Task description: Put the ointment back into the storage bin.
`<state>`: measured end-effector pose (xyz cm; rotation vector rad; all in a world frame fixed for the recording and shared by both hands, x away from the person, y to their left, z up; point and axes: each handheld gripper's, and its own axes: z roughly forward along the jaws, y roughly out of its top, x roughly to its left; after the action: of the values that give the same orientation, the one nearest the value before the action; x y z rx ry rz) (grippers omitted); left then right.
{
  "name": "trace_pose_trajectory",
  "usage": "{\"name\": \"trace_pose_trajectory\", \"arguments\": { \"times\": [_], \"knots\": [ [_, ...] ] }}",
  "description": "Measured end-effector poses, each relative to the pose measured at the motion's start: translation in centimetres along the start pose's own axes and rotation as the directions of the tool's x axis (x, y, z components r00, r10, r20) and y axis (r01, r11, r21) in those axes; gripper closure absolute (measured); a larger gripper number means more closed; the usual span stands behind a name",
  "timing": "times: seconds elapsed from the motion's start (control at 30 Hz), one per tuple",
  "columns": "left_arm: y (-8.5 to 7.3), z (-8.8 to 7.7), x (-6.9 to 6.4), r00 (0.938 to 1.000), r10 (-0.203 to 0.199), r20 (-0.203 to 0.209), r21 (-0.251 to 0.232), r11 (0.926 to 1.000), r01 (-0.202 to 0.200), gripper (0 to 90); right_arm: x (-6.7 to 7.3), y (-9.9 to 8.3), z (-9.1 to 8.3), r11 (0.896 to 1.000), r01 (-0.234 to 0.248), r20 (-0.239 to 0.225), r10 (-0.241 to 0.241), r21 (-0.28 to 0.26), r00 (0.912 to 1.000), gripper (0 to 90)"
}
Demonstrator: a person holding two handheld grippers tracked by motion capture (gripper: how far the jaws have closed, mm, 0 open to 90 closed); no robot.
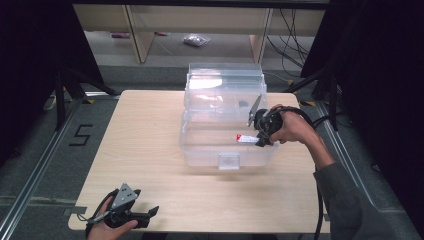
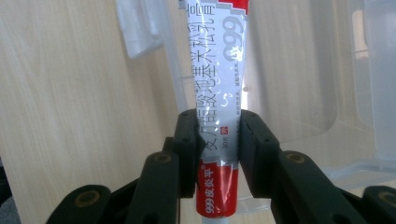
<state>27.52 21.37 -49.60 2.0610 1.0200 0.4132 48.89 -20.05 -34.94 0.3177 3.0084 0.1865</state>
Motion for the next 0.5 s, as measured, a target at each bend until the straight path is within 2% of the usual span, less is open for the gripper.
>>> {"name": "trace_pose_trajectory", "arguments": {
  "times": [0.07, 0.13, 0.2, 0.23, 0.27, 0.3, 0.33, 0.43, 0.5],
  "knots": [
    [0.0, 0.0, 0.0, 1.0, 0.001, 0.0, 0.002, 1.0, -0.001, 15.0, -0.3, 0.0, 0.3, 1.0, -0.015, 0.001, 0.015, 0.005, 0.9999, 70.5],
    [0.0, 0.0, 0.0, 1.0, 0.001, 0.0, 0.003, 1.0, -0.001, 15.0, -0.6, 0.0, 0.5, 1.0, -0.002, -0.003, 0.002, 0.008, 1.0, 70.5],
    [0.0, 0.0, 0.0, 1.0, 0.001, 0.001, 0.003, 1.0, -0.001, 15.0, -0.6, 0.1, 0.7, 0.999, -0.035, -0.008, 0.035, 0.011, 0.9994, 70.5],
    [0.0, 0.0, 0.0, 1.0, 0.001, 0.001, 0.003, 1.0, -0.001, 15.0, -0.8, 0.1, 0.8, 1.0, 0.001, -0.009, -0.001, 0.003, 1.0, 70.5],
    [0.0, 0.0, 0.0, 1.0, 0.001, 0.001, 0.003, 1.0, -0.001, 15.0, -0.7, 0.0, 0.9, 1.0, -0.026, -0.009, 0.026, 0.01, 0.9996, 70.5],
    [0.0, 0.0, 0.0, 1.0, 0.001, 0.001, 0.003, 1.0, -0.001, 15.0, -0.9, 0.1, 1.1, 1.0, -0.005, -0.012, 0.005, 0.004, 0.9999, 70.5],
    [0.0, 0.0, 0.0, 1.0, 0.0, 0.002, 0.002, 1.0, 0.0, 15.0, -1.0, 0.0, 1.3, 1.0, -0.026, -0.012, 0.026, 0.013, 0.9996, 70.5],
    [0.0, 0.0, 0.0, 1.0, 0.002, 0.002, 0.003, 1.0, -0.002, 15.0, -1.2, 0.0, 1.6, 1.0, -0.012, 0.001, 0.012, 0.016, 0.9999, 70.5],
    [0.0, 0.0, 0.0, 1.0, 0.001, 0.0, 0.002, 1.0, -0.001, 15.0, -1.5, 0.0, 2.2, 1.0, -0.009, -0.013, 0.009, 0.024, 0.9999, 70.5]
  ]
}}
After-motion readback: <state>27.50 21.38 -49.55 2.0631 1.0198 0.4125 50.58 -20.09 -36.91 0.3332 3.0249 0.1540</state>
